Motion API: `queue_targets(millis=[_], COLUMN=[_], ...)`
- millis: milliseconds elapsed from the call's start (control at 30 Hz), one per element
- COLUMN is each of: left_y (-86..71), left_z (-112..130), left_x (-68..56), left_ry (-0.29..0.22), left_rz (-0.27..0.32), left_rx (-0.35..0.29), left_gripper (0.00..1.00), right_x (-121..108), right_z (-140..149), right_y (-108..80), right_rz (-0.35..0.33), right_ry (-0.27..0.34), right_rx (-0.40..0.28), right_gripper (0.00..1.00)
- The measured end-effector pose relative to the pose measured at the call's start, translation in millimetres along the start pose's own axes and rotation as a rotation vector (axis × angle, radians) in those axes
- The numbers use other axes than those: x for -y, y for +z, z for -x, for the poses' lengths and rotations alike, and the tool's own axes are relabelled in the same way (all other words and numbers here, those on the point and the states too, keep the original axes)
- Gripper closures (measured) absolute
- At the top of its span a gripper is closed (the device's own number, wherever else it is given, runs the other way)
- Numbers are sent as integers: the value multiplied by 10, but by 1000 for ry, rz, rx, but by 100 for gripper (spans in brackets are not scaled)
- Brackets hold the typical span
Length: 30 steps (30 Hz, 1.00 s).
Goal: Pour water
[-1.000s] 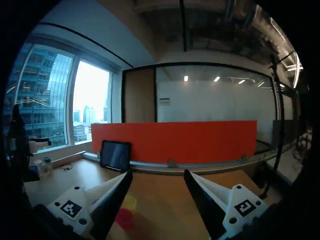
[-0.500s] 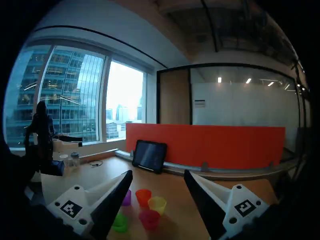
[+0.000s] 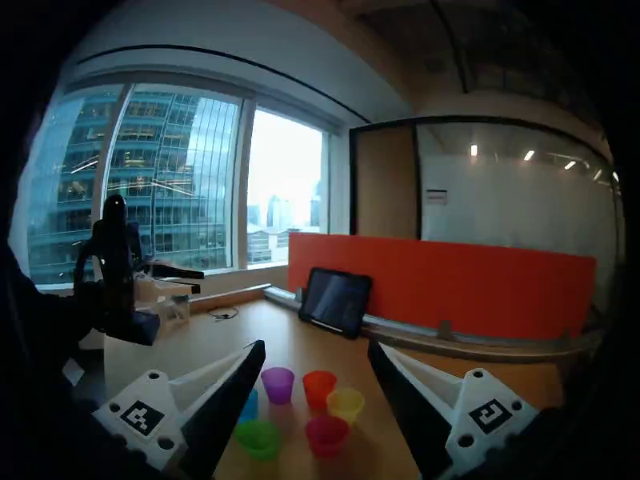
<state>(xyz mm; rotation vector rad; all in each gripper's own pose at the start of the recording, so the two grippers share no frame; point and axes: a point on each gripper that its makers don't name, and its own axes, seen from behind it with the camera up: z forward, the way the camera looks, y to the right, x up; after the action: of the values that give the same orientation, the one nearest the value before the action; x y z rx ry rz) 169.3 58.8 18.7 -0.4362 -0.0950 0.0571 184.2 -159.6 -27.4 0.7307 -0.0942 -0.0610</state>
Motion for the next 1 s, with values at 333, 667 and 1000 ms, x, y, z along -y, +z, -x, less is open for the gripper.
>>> queue_targets(millis=[333,667,1000], left_y=[88,163,191], left_z=[302,562,786], left_x=[-38,-162,-344], left_ry=[34,43,42], left_rz=[41,106,176], left_rx=[71,131,184], left_gripper=[2,2,2], right_x=[94,286,391], right_z=[250,547,852], right_y=[46,-18,-37], right_rz=[-84,-204,-268], right_ry=[-22,-68,-114], right_rx=[86,192,271], right_gripper=[1,1,1])
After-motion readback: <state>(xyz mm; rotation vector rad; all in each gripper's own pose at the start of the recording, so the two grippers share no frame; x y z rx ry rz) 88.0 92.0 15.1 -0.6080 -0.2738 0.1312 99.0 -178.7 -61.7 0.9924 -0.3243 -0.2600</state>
